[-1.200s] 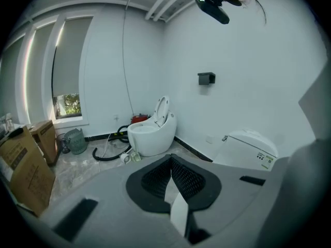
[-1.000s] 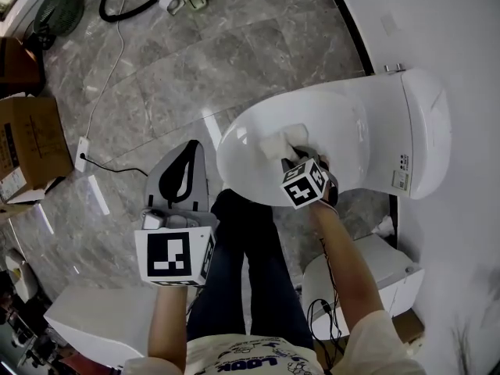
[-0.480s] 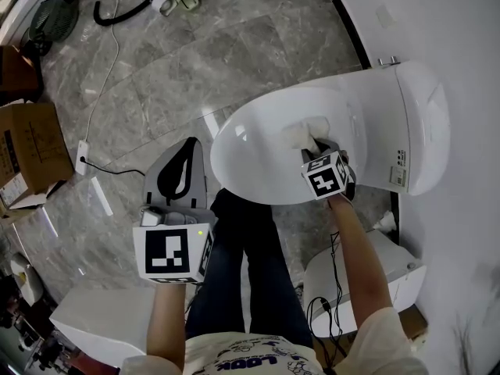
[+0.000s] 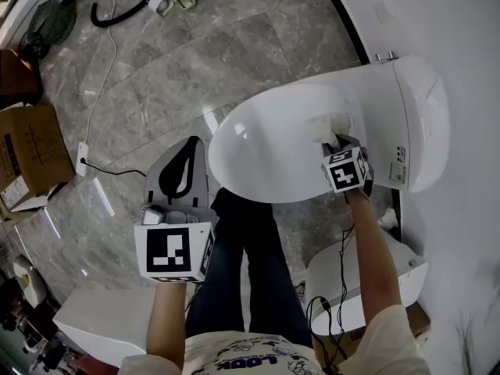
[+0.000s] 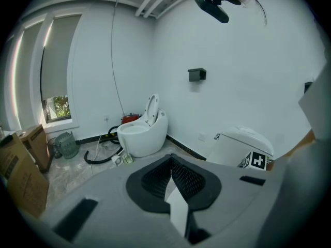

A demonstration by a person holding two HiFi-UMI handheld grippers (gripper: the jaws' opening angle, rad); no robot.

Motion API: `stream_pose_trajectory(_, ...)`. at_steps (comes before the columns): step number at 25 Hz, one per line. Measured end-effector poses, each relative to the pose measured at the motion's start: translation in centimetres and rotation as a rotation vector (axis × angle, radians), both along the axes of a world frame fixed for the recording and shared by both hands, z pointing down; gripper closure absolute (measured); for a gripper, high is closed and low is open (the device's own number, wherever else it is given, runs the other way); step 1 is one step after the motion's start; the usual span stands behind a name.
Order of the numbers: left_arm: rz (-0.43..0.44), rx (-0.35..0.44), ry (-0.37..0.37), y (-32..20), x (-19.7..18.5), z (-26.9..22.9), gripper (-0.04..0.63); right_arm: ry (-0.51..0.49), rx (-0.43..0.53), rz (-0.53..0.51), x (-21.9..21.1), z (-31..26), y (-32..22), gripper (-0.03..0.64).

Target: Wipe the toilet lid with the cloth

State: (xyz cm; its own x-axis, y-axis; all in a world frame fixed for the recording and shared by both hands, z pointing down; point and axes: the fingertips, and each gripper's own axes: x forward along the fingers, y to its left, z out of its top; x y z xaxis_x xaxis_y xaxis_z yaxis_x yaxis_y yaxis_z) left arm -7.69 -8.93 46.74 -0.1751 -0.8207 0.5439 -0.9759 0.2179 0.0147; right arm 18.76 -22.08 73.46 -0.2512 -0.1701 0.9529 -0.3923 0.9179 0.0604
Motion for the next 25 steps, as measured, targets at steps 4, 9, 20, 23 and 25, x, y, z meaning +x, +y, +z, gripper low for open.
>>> stream_pose_trajectory(4, 0.006, -0.002, 0.001, 0.0, 0.1, 0.0, 0.586, 0.021, 0.013, 0.034, 1.8, -0.1, -1.1, 0.503)
stream_pose_trajectory(9, 0.013, -0.005, 0.005, 0.0, 0.2, 0.1, 0.586, 0.054, 0.025, 0.076, 4.1, 0.0, -2.1, 0.502)
stream_pose_trajectory(20, 0.016, -0.005, 0.011, 0.7, 0.2, 0.3, 0.586, 0.104, 0.028, 0.194, 8.5, 0.3, -1.7, 0.502)
stream_pose_trajectory(23, 0.015, -0.006, 0.012, 1.1, 0.2, 0.4, 0.586, 0.129, 0.050, 0.191, 8.9, 0.4, -1.1, 0.502)
stream_pose_trajectory(25, 0.014, -0.006, 0.015, 1.4, 0.2, 0.5, 0.586, 0.152, 0.076, 0.182, 9.0, 0.4, -0.7, 0.502)
